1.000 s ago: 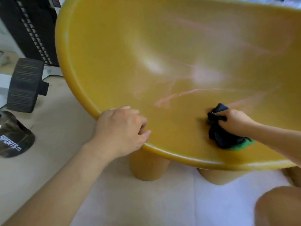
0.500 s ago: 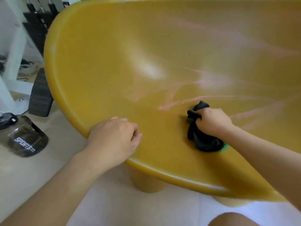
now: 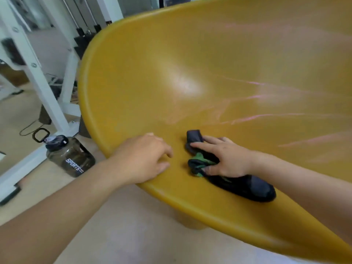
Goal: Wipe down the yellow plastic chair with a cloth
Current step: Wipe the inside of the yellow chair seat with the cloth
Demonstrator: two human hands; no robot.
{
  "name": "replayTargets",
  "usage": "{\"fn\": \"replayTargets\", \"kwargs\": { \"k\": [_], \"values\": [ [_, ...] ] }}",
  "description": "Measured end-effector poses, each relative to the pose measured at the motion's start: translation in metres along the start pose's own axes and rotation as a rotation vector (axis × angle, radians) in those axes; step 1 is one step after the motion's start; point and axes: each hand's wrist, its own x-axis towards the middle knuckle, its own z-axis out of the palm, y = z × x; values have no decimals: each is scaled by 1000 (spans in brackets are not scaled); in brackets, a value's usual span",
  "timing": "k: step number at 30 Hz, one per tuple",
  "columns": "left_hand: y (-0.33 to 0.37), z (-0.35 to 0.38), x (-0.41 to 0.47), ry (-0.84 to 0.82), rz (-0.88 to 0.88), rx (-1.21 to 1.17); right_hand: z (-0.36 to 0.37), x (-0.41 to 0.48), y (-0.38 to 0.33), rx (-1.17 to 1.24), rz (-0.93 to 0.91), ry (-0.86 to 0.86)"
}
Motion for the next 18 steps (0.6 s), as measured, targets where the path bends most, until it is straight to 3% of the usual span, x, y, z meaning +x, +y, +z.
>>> {"fn": "replayTargets", "kwargs": {
  "k": [4, 6, 8, 9, 11, 13, 15, 16, 18],
  "values": [
    [-47, 11, -26, 366, -170, 96, -3, 57, -31, 34, 193, 357],
    [-57, 18, -27, 456, -133, 32, 6, 57, -73, 111, -18, 398],
    [-56, 21, -24, 496, -82, -5, 14, 33, -109, 276, -313, 340],
    [-54, 22, -23, 519, -54, -13, 16, 21, -112, 331, -370, 322],
    [-56, 25, -23, 552, -6, 5, 14, 11, -89, 193, -207, 316],
    [-68, 26, -25, 582, 26, 17, 11, 7, -49, -35, 258, 306],
    [-82, 25, -25, 625, 15, -10, 2, 16, -40, -46, 592, 330],
    [-87, 24, -23, 635, 24, -25, -2, 33, -51, 4, 625, 356],
    [-91, 22, -21, 627, 60, -46, -11, 82, -93, 142, 503, 436]
  ]
}}
